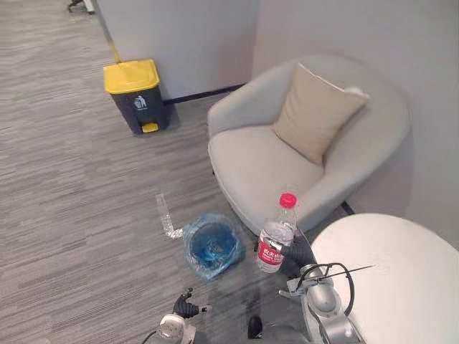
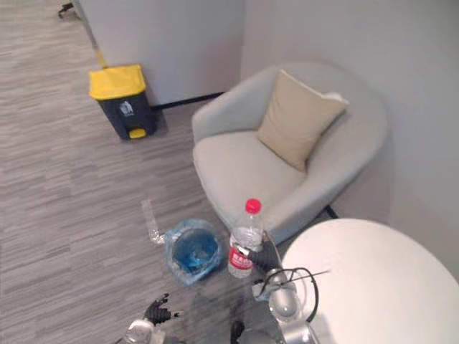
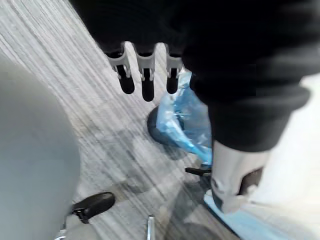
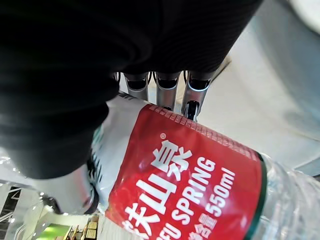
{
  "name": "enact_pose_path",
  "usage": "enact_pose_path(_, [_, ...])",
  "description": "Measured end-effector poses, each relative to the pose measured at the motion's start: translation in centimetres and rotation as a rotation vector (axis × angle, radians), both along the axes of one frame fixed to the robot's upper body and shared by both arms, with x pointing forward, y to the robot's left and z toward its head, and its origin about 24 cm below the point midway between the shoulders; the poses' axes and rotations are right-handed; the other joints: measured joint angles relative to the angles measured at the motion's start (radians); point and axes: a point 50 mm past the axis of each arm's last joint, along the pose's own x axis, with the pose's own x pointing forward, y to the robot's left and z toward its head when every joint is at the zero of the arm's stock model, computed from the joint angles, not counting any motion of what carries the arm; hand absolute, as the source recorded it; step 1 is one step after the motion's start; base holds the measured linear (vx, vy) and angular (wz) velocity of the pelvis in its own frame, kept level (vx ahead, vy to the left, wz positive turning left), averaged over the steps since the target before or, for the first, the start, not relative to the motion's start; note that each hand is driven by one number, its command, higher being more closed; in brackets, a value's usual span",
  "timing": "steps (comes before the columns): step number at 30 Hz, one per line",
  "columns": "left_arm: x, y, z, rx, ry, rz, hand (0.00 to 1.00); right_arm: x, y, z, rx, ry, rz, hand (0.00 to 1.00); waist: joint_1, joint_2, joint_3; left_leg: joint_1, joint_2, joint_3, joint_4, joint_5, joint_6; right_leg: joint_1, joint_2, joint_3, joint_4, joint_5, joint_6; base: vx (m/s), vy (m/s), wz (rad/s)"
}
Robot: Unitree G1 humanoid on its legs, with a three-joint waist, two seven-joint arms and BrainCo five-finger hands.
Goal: Gather rubbish on tea table into small bin, then transfer packed bag to large trash can.
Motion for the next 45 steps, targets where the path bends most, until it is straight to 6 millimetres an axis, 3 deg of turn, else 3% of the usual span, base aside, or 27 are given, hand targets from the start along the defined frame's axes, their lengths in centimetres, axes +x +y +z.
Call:
enact_pose_path(2, [0.4, -0.2, 0.2, 0.002, -0.013, -0.015, 0.00, 0.0, -0.2, 0.0, -0.004, 0.000, -0.009, 1.00, 0.000, -0.006, 0.006, -0.014, 0.007, 0.039, -0.093, 0.040, 0.001, -0.001, -0.022, -0.010, -0.004, 0.000, 0.001, 0.06, 0.168, 0.53])
enact_pose_path(3, [0.3, -0.4, 0.1, 0.004, -0.011, -0.032, 0.00, -0.1, -0.3, -0.1, -0.007, 0.003, -0.009, 1.00, -0.002, 0.011, 0.003, -0.013, 0.029, 0.051, -0.166, 0.154, -0.023, 0.006, -0.019, -0.025, -0.007, -0.006, 0.016, 0.06, 0.212, 0.44])
enact_pose_path(4, [0.4, -0.3, 0.2, 0.014, -0.013, -0.046, 0.00, -0.2, 0.0, -0.6, 0.003, 0.023, -0.013, 1.00, 0.003, -0.007, -0.002, -0.004, 0.003, 0.043, -0.179, 0.154, -0.017, 0.013, -0.036, -0.024, -0.020, -0.013, 0.031, 0.07, 0.253, 0.29])
enact_pose_path(7, [0.3, 0.7, 0.2, 0.049, -0.010, -0.055, 0.00, -0.5, 1.3, -1.0, 0.040, 0.044, 0.009, 1.00, 0.027, -0.019, -0.007, 0.009, -0.041, 0.046, -0.180, 0.154, -0.015, 0.025, -0.072, 0.002, -0.039, 0.011, 0.067, 0.04, 0.157, -0.01])
enact_pose_path(14, [-0.4, 1.5, 0.0, 0.072, 0.009, -0.051, 0.00, -0.5, 2.2, -2.9, 0.023, 0.128, 0.052, 1.00, 0.024, -0.003, -0.008, 0.061, -0.058, 0.070, -0.232, 0.167, 0.008, 0.037, -0.080, 0.033, -0.054, 0.022, 0.071, -0.04, 0.048, -0.18])
enact_pose_path(18, [0.0, 1.0, 0.1, 0.057, -0.009, -0.029, 0.00, 0.8, 2.1, -3.2, -0.040, 0.133, 0.084, 1.00, 0.025, 0.008, 0.012, -0.012, -0.062, 0.065, -0.225, 0.190, 0.024, -0.035, -0.082, 0.028, -0.042, 0.021, 0.071, -0.16, -0.031, -0.01])
enact_pose_path(22, [4.0, 1.1, 1.8, 0.031, -0.134, 0.063, 0.00, 5.9, 2.7, 0.4, -0.126, -0.036, 0.107, 1.00, 0.030, 0.054, 0.143, -0.266, -0.046, 0.007, -0.083, 0.196, 0.032, -0.251, -0.081, 0.005, 0.078, 0.016, 0.068, -0.28, -0.032, 0.30])
enact_pose_path(25, [6.7, 1.7, 3.2, 0.005, -0.219, 0.170, 0.00, 8.5, 3.3, 3.2, -0.153, -0.138, 0.113, 1.00, 0.060, 0.063, 0.211, -0.407, -0.035, -0.010, -0.047, 0.221, 0.039, -0.403, -0.083, -0.002, 0.160, 0.013, 0.063, -0.27, -0.010, 0.17])
enact_pose_path(28, [9.2, 1.9, 4.9, -0.033, -0.317, 0.260, 0.00, 10.2, 4.0, 5.7, -0.155, -0.229, 0.100, 1.00, 0.088, 0.054, 0.222, -0.552, -0.023, -0.009, 0.003, 0.231, 0.035, -0.554, -0.089, -0.004, 0.236, 0.004, 0.054, -0.17, 0.003, 0.03])
enact_pose_path(32, [12.4, 1.1, 7.7, -0.103, -0.459, 0.346, 0.00, 12.0, 4.4, 9.0, -0.154, -0.335, 0.067, 1.00, 0.097, 0.052, 0.224, -0.696, -0.020, -0.013, 0.058, 0.235, 0.042, -0.704, -0.105, -0.018, 0.321, -0.005, 0.043, -0.10, -0.001, 0.08])
enact_pose_path(36, [15.3, -0.6, 12.0, -0.191, -0.670, 0.344, 0.00, 13.9, 4.4, 13.8, -0.139, -0.485, 0.010, 1.00, 0.100, 0.047, 0.229, -0.835, -0.025, -0.032, 0.093, 0.249, 0.046, -0.841, -0.125, -0.036, 0.390, -0.020, 0.036, -0.03, 0.002, 0.17])
enact_pose_path(39, [15.0, -1.4, 15.1, -0.248, -0.840, 0.295, 0.00, 14.9, 2.6, 16.4, -0.165, -0.558, -0.059, 1.00, 0.111, 0.047, 0.246, -0.886, -0.041, -0.044, 0.092, 0.261, 0.046, -0.895, -0.155, -0.061, 0.444, -0.051, 0.033, 0.00, -0.013, 0.40])
enact_pose_path(43, [13.7, -1.6, 15.9, -0.269, -0.900, 0.273, 0.00, 15.7, -0.2, 19.2, -0.190, -0.629, -0.158, 1.00, 0.150, 0.046, 0.251, -0.954, -0.051, -0.039, 0.107, 0.269, 0.055, -0.975, -0.181, -0.065, 0.502, -0.081, 0.030, 0.03, -0.044, 0.23])
enact_pose_path(45, [13.7, -1.7, 16.2, -0.272, -0.911, 0.264, 0.00, 16.3, -1.0, 20.1, -0.187, -0.633, -0.191, 1.00, 0.152, 0.046, 0.251, -0.979, -0.059, -0.039, 0.109, 0.274, 0.056, -1.005, -0.190, -0.065, 0.519, -0.086, 0.029, 0.03, -0.026, 0.18])
